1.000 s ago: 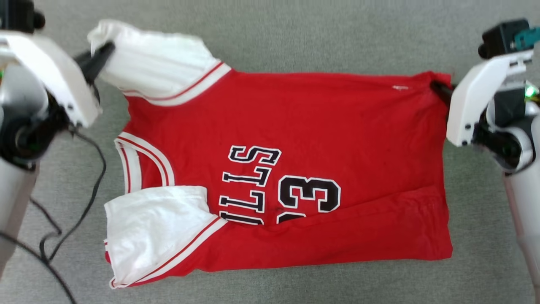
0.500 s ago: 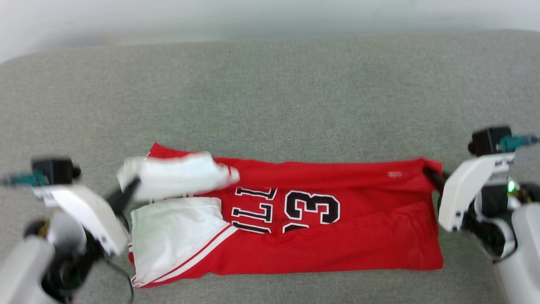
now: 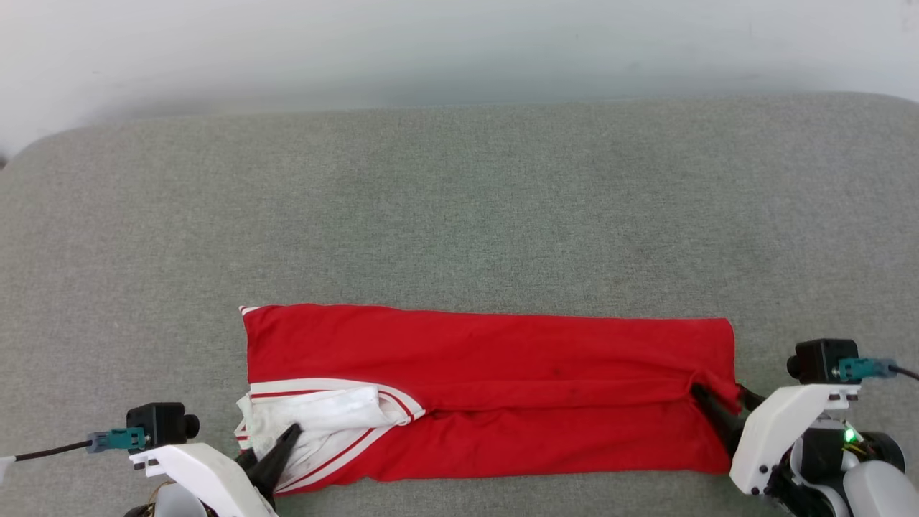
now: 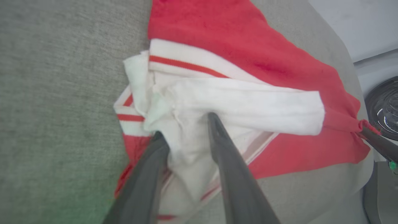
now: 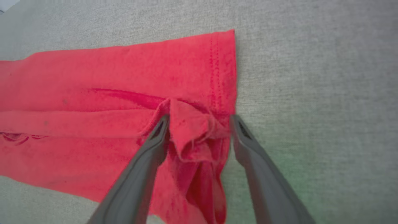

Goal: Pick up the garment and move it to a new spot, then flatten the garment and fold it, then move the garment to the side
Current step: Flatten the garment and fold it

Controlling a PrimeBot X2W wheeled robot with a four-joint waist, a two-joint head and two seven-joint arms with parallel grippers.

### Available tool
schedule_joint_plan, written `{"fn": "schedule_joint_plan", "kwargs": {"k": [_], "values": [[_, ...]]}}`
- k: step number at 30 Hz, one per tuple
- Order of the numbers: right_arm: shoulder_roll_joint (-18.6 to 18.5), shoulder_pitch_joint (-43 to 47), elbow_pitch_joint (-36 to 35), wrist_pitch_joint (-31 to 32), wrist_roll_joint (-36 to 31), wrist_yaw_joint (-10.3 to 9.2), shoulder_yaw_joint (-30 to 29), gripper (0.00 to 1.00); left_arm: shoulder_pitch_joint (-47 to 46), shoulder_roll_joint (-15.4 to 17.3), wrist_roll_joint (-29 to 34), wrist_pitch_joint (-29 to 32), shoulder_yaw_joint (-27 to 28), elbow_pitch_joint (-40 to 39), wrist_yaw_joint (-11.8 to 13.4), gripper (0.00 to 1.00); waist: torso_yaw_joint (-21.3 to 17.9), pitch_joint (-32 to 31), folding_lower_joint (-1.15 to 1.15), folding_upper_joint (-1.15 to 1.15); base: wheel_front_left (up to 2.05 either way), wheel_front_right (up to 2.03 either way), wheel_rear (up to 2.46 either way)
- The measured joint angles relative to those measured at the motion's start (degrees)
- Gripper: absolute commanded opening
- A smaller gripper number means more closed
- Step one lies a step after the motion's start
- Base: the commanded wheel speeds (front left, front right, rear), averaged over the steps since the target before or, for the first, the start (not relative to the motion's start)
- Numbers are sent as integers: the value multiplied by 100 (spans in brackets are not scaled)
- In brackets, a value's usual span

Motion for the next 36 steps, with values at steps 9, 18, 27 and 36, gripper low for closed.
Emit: {"fn": "schedule_joint_plan", "kwargs": {"k": [9, 18, 27, 36], "values": [[208, 492, -515, -883, -25, 0, -260, 100, -108, -69, 1104, -1188, -140, -169, 227, 100, -2, -238, 0, 0, 0, 0, 0], [181, 682, -1325, -218, -156, 0, -899, 100, -140, -224, 1984, -2126, 40, -875, 778, 100, 0, -421, 0, 0, 0, 0, 0], [-57, 730, -1974, 1564, -353, 0, -1625, 100, -20, -566, 3091, -2228, 736, -1684, 917, 100, 233, -351, 0, 0, 0, 0, 0], [162, 601, -2169, 2505, -560, 0, -1669, 100, 73, -866, 3723, -2236, 969, -2184, 829, 100, 602, 68, 1, 0, 0, 0, 0]]}}
